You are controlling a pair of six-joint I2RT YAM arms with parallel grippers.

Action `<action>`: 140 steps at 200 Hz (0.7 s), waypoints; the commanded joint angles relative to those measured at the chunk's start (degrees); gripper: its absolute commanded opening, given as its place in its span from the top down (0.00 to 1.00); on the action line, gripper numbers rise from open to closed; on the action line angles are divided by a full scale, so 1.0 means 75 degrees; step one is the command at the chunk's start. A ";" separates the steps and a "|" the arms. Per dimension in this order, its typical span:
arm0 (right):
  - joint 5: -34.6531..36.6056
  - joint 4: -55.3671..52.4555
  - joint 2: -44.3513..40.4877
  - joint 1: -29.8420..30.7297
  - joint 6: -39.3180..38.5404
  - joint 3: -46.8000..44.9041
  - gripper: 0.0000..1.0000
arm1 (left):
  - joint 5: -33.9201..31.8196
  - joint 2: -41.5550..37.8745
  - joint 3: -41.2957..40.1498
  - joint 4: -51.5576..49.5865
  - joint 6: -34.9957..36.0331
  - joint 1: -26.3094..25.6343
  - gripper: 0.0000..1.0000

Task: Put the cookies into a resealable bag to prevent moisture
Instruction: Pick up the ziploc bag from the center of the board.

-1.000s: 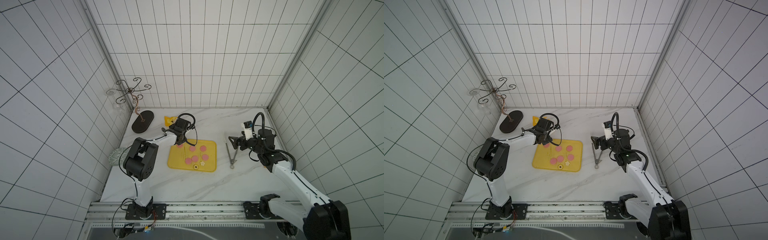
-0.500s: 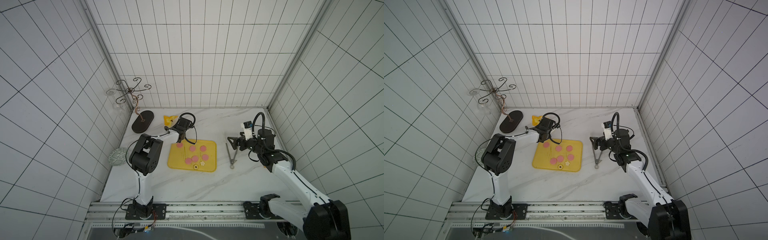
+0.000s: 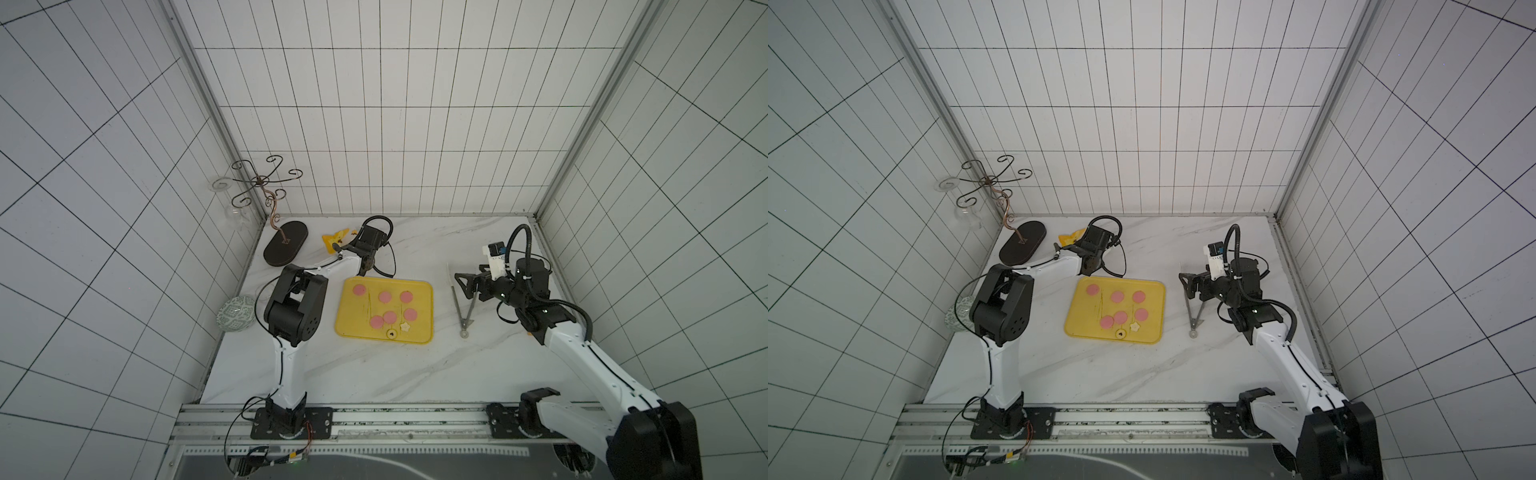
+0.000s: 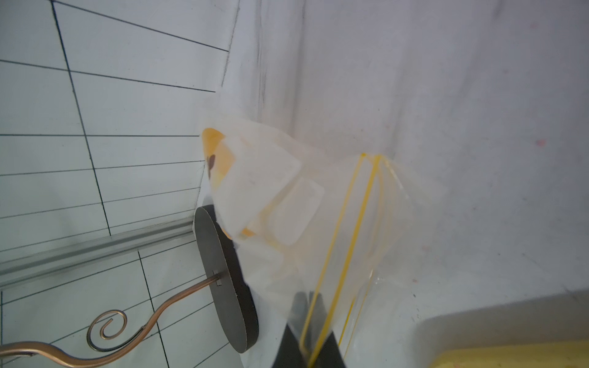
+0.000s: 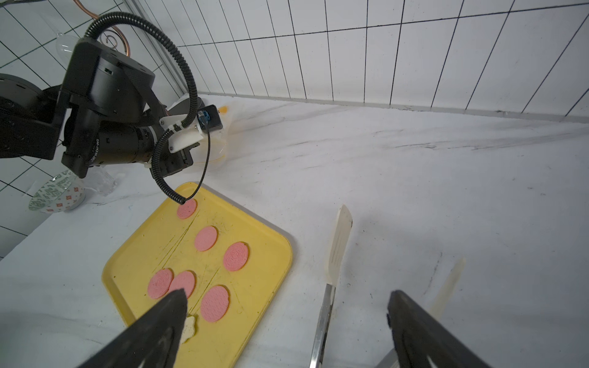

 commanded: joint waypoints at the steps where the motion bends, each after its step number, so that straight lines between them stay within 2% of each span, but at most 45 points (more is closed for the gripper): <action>1: -0.0412 0.0331 -0.0076 0.0063 0.0268 0.0250 0.00 | -0.0120 -0.0219 0.0909 -0.1385 -0.1384 -0.0040 1.00; 19: -0.0715 0.0691 -0.0058 0.0072 0.0681 0.0119 0.00 | 0.0207 -0.0098 0.2149 -0.2930 -0.2999 -0.0019 1.00; 40: -0.0968 0.1317 -0.0052 0.0078 0.1303 -0.0080 0.00 | 0.1463 0.0305 0.3935 -0.4929 -0.5011 0.0039 1.00; 54: -0.1120 0.1857 -0.0025 0.0097 0.1801 -0.0222 0.01 | 0.2538 0.0525 0.4797 -0.5877 -0.5926 0.0066 1.00; 69: -0.1051 0.2152 0.0105 0.0166 0.2291 -0.0239 0.01 | 0.3768 0.0059 0.4237 -0.5527 -0.6527 0.0066 1.00; 88: -0.1084 0.2163 0.0350 0.0291 0.2584 -0.0064 0.00 | 0.4847 -0.0210 0.3931 -0.5457 -0.7148 0.0099 1.00; 118: -0.0619 0.2312 0.0539 0.0527 0.2752 0.0002 0.00 | 0.6338 -0.0069 0.3947 -0.5579 -0.7932 0.0171 1.00; 140: -0.0406 0.2173 0.0671 0.0559 0.2771 0.0119 0.01 | 0.6880 -0.0143 0.3514 -0.5268 -0.8201 0.0136 1.00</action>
